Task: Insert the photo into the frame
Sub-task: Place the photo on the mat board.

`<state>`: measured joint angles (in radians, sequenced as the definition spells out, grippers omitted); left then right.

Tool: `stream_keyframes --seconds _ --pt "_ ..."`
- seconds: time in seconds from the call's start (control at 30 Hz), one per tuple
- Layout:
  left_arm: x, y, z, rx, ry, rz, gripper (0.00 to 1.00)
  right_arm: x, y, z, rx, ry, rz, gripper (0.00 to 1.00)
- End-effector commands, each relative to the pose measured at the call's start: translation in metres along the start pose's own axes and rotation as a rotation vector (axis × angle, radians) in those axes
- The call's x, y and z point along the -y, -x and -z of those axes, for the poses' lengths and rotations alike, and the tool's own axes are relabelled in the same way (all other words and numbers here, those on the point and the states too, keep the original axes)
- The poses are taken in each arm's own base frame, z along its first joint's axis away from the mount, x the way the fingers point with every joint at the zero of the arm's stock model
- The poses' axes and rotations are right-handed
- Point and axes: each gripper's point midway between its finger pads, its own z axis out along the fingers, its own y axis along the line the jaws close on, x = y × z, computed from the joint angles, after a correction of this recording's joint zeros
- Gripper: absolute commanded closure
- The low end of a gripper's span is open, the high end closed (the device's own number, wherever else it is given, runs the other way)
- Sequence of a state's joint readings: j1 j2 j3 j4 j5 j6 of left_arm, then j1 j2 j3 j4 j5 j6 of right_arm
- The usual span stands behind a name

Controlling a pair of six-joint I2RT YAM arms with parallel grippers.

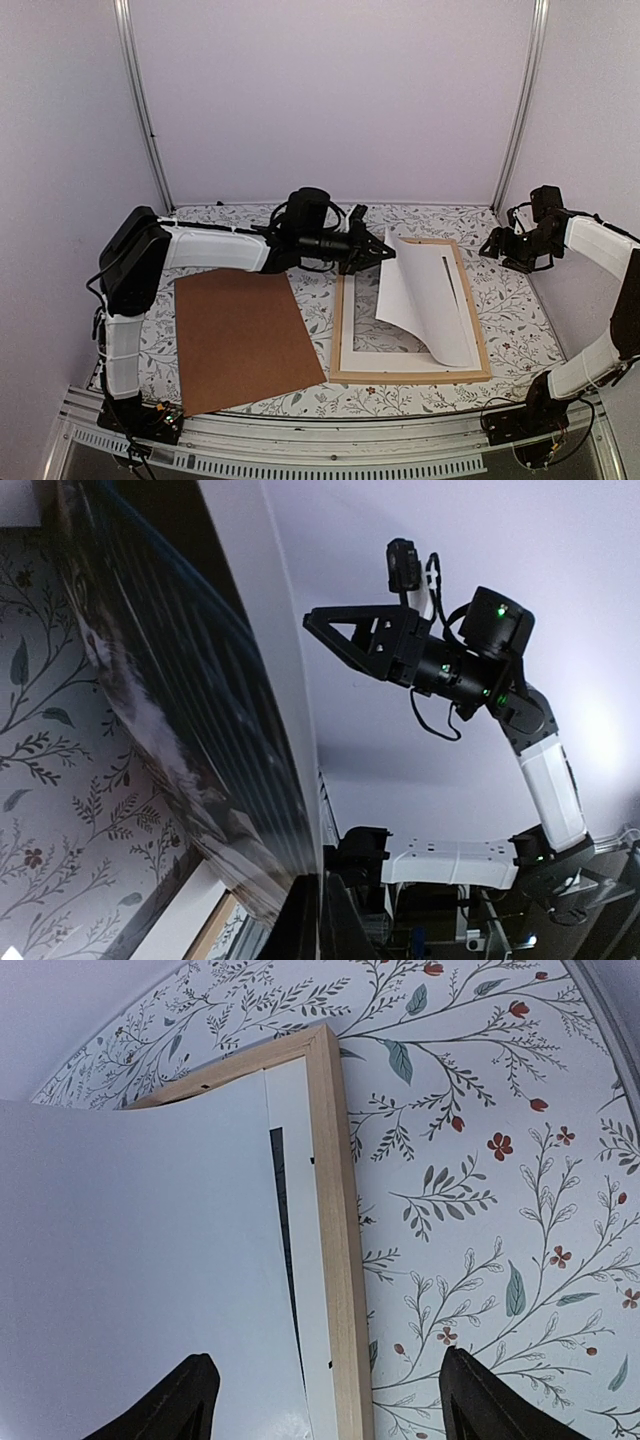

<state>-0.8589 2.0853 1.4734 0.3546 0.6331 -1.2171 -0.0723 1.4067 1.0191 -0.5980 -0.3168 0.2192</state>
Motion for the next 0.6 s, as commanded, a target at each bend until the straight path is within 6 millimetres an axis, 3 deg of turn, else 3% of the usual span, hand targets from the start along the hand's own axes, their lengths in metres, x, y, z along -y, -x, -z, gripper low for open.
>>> stream_keyframes --seconds 0.0,0.23,0.57 --pt "-0.007 -0.005 -0.009 -0.03 0.075 -0.036 0.9 0.0 -0.001 0.0 -0.002 0.001 0.01 0.2" --pt "-0.033 -0.008 -0.005 -0.045 0.217 -0.038 0.8 0.002 -0.01 -0.008 -0.018 0.013 0.0 0.2" --pt "-0.071 -0.027 0.003 -0.098 0.325 0.0 0.65 -0.008 -0.039 -0.035 -0.084 0.04 0.006 0.2"
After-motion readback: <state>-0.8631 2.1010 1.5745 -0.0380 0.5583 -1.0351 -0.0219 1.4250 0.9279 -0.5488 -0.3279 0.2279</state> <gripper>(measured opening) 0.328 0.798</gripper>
